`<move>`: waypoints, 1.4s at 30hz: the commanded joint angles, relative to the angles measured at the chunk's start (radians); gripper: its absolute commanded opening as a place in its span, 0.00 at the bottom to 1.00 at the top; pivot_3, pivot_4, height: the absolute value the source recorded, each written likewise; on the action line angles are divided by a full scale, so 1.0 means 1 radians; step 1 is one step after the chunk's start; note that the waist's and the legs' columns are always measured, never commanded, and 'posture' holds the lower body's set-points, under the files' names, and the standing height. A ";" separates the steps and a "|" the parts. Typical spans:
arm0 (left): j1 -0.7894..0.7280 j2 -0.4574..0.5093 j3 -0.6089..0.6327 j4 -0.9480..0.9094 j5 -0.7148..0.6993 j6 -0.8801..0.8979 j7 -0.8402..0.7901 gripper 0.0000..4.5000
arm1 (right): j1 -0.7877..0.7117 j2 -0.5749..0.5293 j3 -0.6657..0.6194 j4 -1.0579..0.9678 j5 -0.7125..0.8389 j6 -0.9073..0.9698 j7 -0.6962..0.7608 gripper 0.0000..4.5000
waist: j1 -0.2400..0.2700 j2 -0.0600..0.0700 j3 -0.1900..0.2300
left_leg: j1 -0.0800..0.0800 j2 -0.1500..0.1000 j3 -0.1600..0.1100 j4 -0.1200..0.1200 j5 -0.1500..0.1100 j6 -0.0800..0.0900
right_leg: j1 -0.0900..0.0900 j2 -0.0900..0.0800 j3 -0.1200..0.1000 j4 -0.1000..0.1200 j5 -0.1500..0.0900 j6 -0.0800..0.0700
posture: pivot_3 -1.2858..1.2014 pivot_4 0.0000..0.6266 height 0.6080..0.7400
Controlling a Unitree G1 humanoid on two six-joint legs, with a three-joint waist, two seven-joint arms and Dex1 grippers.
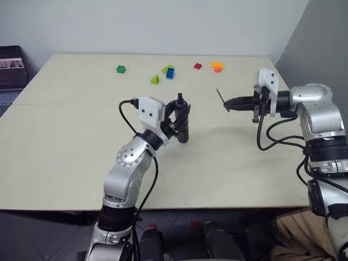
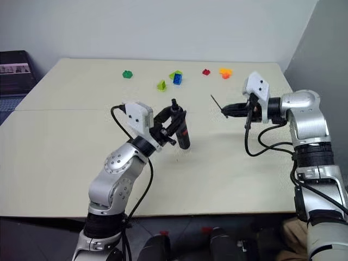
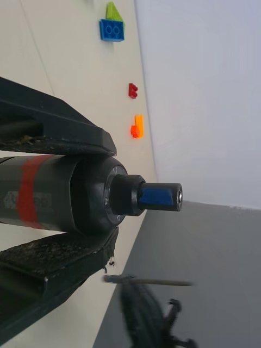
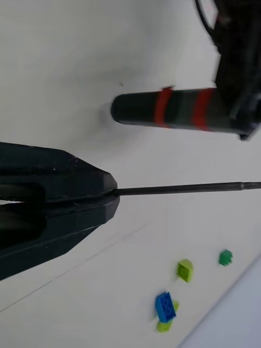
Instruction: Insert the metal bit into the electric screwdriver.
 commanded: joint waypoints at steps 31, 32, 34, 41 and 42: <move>0.020 -0.045 -0.043 0.091 0.126 -0.174 0.046 0.36 | 0.125 0.364 0.059 -0.539 0.239 0.267 -0.652 0.00 | 0.003 0.000 0.000 | -0.005 0.000 0.000 -0.004 0.000 0.000 | -0.008 0.001 0.000 0.000 0.000 0.000 | 0.52 0.24 1.00; 0.020 -0.044 -0.044 0.091 0.126 -0.174 0.045 0.36 | 0.129 0.360 0.065 -0.539 0.239 0.273 -0.652 0.00 | 0.003 0.000 0.000 | -0.005 0.000 0.000 -0.004 0.000 0.000 | -0.008 0.000 0.000 0.000 0.000 0.000 | 0.52 0.24 1.00; 0.020 -0.043 -0.044 0.090 0.125 -0.174 0.042 0.36 | 0.133 0.358 0.069 -0.535 0.242 0.272 -0.653 0.00 | 0.003 0.000 0.000 | -0.005 0.000 0.000 -0.004 0.000 0.000 | -0.008 0.000 0.000 0.000 0.000 0.000 | 0.52 0.24 1.00; 0.016 -0.038 -0.041 0.095 0.124 -0.172 0.038 0.36 | 0.129 0.361 0.071 -0.517 0.247 0.270 -0.657 0.00 | 0.003 0.000 0.000 | -0.005 0.000 0.000 -0.006 0.000 0.000 | -0.010 0.001 0.000 0.000 -0.001 -0.001 | 0.52 0.24 1.00; 0.016 -0.038 -0.041 0.095 0.124 -0.172 0.039 0.36 | 0.129 0.360 0.072 -0.516 0.245 0.267 -0.655 0.00 | 0.003 0.000 0.000 | -0.006 0.000 0.001 -0.006 0.000 0.000 | -0.010 0.001 0.000 -0.001 -0.001 -0.001 | 0.52 0.24 1.00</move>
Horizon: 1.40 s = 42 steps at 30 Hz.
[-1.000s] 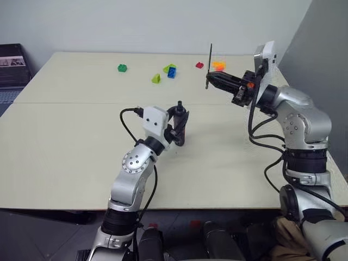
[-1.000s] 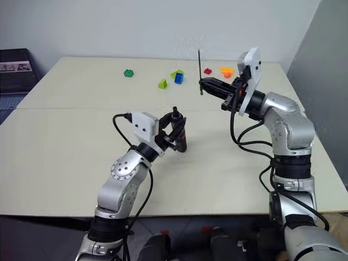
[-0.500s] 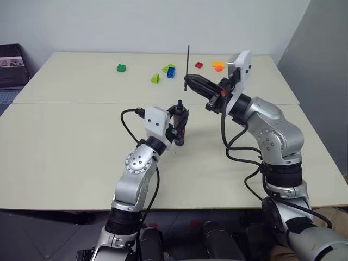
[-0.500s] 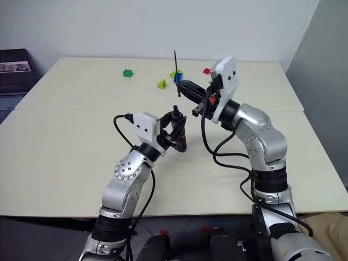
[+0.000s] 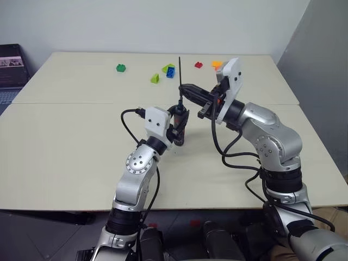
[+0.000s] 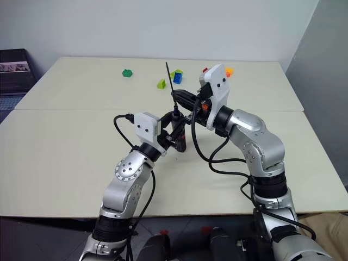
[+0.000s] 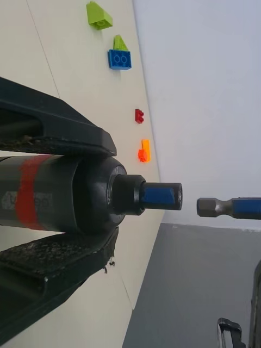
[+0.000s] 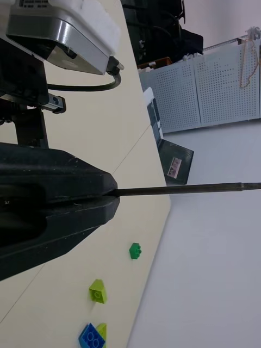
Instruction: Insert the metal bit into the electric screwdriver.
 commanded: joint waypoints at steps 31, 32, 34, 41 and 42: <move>-0.004 0.006 0.010 -0.022 -0.001 0.001 -0.002 0.36 | 0.012 -0.002 0.014 0.024 0.005 -0.113 0.012 0.00 | 0.000 0.000 0.000 | -0.004 0.000 0.000 0.000 0.000 0.000 | -0.004 0.000 0.000 0.000 0.000 0.000 | 0.52 0.24 1.00; -0.005 0.006 0.010 -0.022 -0.001 0.001 -0.002 0.36 | 0.013 -0.002 0.015 0.026 0.003 -0.114 0.012 0.00 | 0.000 0.000 0.000 | -0.004 0.000 0.000 0.000 0.000 0.000 | -0.004 0.000 0.000 0.000 0.000 0.000 | 0.52 0.24 1.00; -0.005 0.006 0.010 -0.021 -0.001 0.002 -0.002 0.36 | 0.015 -0.003 0.016 0.029 0.002 -0.114 0.013 0.00 | 0.000 0.000 0.000 | -0.004 0.000 0.000 0.000 0.000 0.000 | -0.004 0.000 0.000 0.000 0.000 0.000 | 0.52 0.24 1.00; -0.004 0.007 0.009 -0.023 -0.001 0.005 -0.004 0.36 | 0.020 0.000 0.030 0.017 0.004 -0.113 0.018 0.00 | 0.000 0.000 0.000 | -0.004 0.000 0.000 0.000 0.000 0.000 | -0.004 0.000 0.000 0.000 0.000 0.000 | 0.52 0.24 1.00; -0.004 0.007 0.008 -0.023 -0.001 0.005 -0.004 0.36 | 0.019 0.002 0.032 0.015 0.006 -0.113 0.018 0.00 | 0.000 0.000 0.000 | -0.004 0.000 0.000 0.000 0.000 0.000 | -0.004 0.000 0.000 0.000 0.000 0.000 | 0.52 0.24 1.00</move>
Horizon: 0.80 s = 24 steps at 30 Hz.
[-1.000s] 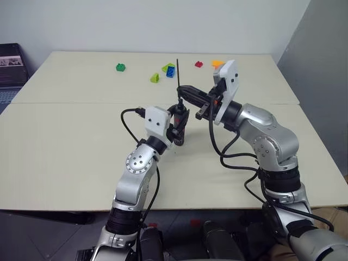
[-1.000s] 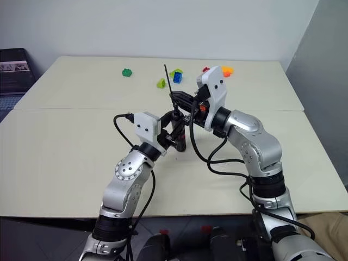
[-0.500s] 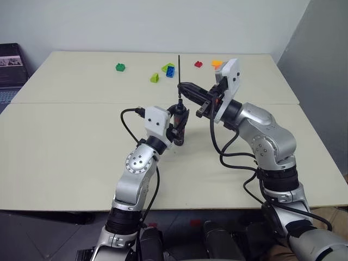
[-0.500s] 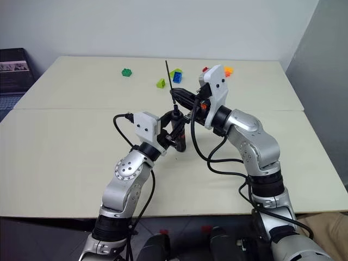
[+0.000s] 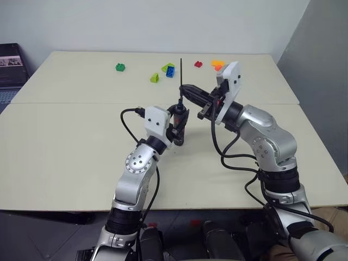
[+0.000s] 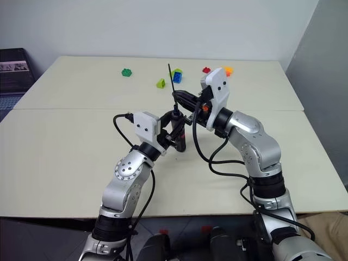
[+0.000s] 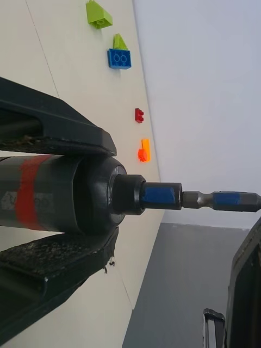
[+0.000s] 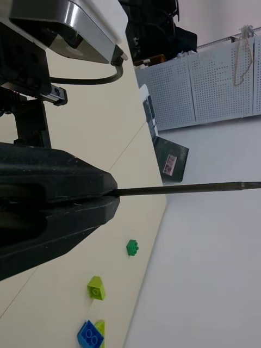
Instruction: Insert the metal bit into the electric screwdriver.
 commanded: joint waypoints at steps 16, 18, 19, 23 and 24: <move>0.001 0.002 0.005 -0.023 0.003 0.003 -0.007 0.36 | -0.009 -0.031 0.027 -0.023 0.016 0.057 0.025 0.00 | 0.000 0.000 0.000 | 0.000 0.000 0.000 0.000 0.000 0.000 | 0.000 0.000 0.000 0.000 0.000 0.000 | 0.52 0.24 1.00; 0.001 0.002 0.005 -0.024 0.003 0.003 -0.007 0.36 | -0.015 -0.038 0.028 -0.023 0.025 0.079 0.036 0.00 | 0.000 0.000 0.000 | 0.000 0.000 0.000 0.000 0.000 0.000 | 0.000 0.000 0.000 0.000 0.000 0.000 | 0.52 0.24 1.00; 0.001 0.002 0.005 -0.023 0.003 0.003 -0.007 0.36 | -0.018 -0.040 0.027 -0.022 0.031 0.092 0.039 0.00 | 0.000 0.000 0.000 | 0.000 0.000 0.000 0.000 0.000 0.000 | 0.000 0.000 0.000 0.000 0.000 0.000 | 0.52 0.24 1.00; 0.002 0.002 0.003 -0.023 0.004 0.002 -0.009 0.36 | -0.040 -0.053 0.024 -0.010 0.041 0.123 0.050 0.00 | 0.000 0.000 -0.001 | 0.000 0.000 0.000 0.000 0.000 0.000 | 0.000 0.000 0.000 0.000 0.000 0.000 | 0.52 0.24 1.00; 0.001 0.003 0.003 -0.022 0.004 0.002 -0.010 0.36 | -0.047 -0.055 0.023 -0.005 0.043 0.129 0.053 0.00 | 0.000 0.000 -0.001 | 0.000 0.000 0.000 0.000 0.000 0.000 | 0.000 0.000 0.000 0.000 0.000 0.000 | 0.52 0.24 1.00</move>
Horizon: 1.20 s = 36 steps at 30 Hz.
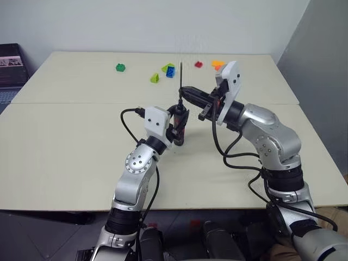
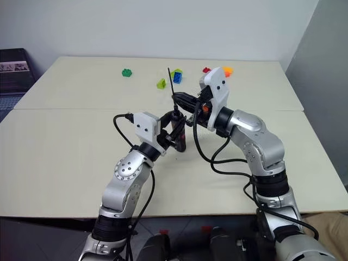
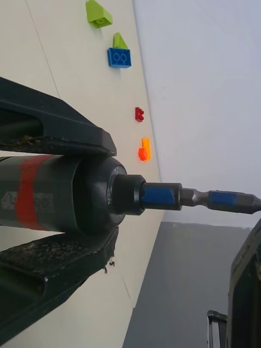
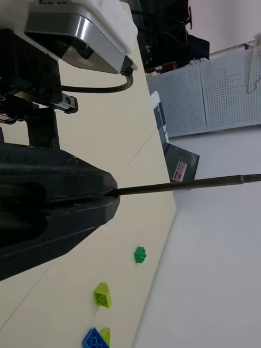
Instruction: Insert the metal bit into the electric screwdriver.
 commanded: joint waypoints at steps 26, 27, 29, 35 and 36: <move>-0.004 0.012 -0.003 -0.020 0.007 -0.008 -0.019 0.36 | -0.200 -0.132 0.061 0.191 0.018 0.163 0.233 0.00 | 0.000 0.000 0.000 | 0.000 0.000 0.000 0.000 0.000 0.000 | 0.000 0.000 0.000 -0.001 0.000 0.000 | 0.52 0.24 1.00; -0.003 0.013 -0.004 -0.021 0.007 -0.008 -0.019 0.36 | -0.206 -0.131 0.059 0.197 0.019 0.166 0.235 0.00 | 0.000 0.000 0.000 | 0.000 0.000 0.000 0.000 0.000 0.000 | 0.000 0.000 0.000 -0.001 0.000 0.000 | 0.52 0.24 1.00; -0.003 0.013 -0.004 -0.022 0.007 -0.008 -0.021 0.36 | -0.219 -0.130 0.058 0.207 0.021 0.173 0.245 0.00 | 0.000 0.000 0.000 | 0.000 0.000 0.000 0.000 0.000 0.000 | 0.000 0.000 0.000 -0.001 0.000 0.000 | 0.52 0.24 1.00; -0.005 0.012 0.003 -0.018 0.011 -0.011 -0.013 0.36 | -0.246 -0.137 0.067 0.225 0.006 0.192 0.253 0.00 | 0.000 0.000 0.000 | 0.000 0.000 0.000 0.000 0.000 0.000 | 0.000 0.000 0.000 -0.001 0.000 0.000 | 0.52 0.24 1.00; -0.006 0.012 0.003 -0.016 0.012 -0.011 -0.012 0.36 | -0.248 -0.137 0.066 0.223 0.008 0.197 0.253 0.00 | 0.000 0.000 0.000 | 0.000 0.000 0.000 0.000 0.000 0.000 | 0.000 0.000 0.000 -0.001 0.000 0.000 | 0.52 0.24 1.00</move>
